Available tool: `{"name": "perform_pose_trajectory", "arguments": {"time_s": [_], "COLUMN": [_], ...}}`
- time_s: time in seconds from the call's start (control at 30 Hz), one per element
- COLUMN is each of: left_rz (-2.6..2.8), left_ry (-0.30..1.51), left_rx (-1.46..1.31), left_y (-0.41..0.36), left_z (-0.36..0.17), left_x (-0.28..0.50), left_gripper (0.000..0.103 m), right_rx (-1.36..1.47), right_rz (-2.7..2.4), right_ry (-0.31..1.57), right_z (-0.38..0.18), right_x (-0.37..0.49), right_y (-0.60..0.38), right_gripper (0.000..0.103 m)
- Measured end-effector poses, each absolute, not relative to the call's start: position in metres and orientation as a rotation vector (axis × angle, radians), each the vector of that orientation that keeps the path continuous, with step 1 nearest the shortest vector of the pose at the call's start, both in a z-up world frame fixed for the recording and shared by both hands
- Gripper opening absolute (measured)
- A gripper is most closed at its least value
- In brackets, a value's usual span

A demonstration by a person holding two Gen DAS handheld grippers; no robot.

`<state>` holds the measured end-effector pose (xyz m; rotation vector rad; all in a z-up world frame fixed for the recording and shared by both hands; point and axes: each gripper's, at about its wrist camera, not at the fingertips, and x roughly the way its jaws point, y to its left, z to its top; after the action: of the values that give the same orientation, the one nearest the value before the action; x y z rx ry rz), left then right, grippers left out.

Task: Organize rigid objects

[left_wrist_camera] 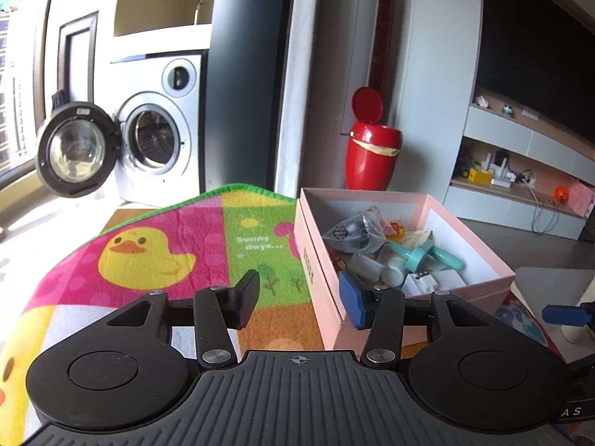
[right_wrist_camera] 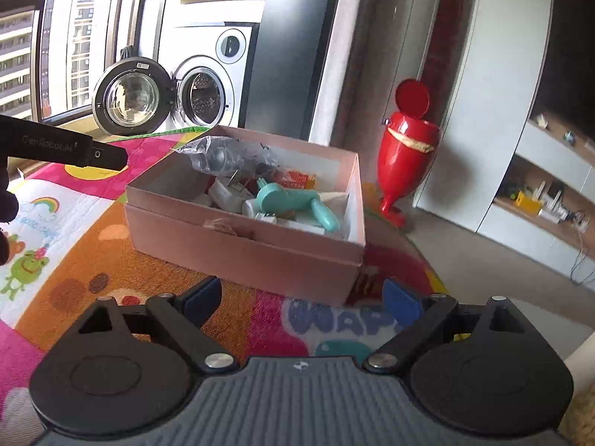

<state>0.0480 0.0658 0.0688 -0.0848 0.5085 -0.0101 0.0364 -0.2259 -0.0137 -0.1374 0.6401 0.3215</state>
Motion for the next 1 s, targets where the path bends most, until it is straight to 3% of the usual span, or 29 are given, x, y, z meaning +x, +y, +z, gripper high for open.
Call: {"name": "perform_pose_trajectory", "arguments": {"time_s": [0.17, 0.23, 1.0], "left_rz": [-0.062, -0.055, 0.027], "left_ry": [0.676, 0.731, 0.646], "left_rx": [-0.031, -0.014, -0.008], "left_y": [0.051, 0.044, 0.016], "left_z": [0.032, 0.014, -0.001], "left_x": [0.000, -0.009, -0.003], "left_gripper": [0.052, 0.052, 0.059], "right_rx": [-0.045, -0.090, -0.066], "right_rz": [0.289, 0.268, 0.188], "right_ry": [0.788, 0.767, 0.665], "right_z": [-0.041, -0.048, -0.052], "right_x": [0.016, 0.009, 0.020], "right_y": [-0.230, -0.221, -0.210], "right_gripper": [0.096, 0.103, 0.103]}}
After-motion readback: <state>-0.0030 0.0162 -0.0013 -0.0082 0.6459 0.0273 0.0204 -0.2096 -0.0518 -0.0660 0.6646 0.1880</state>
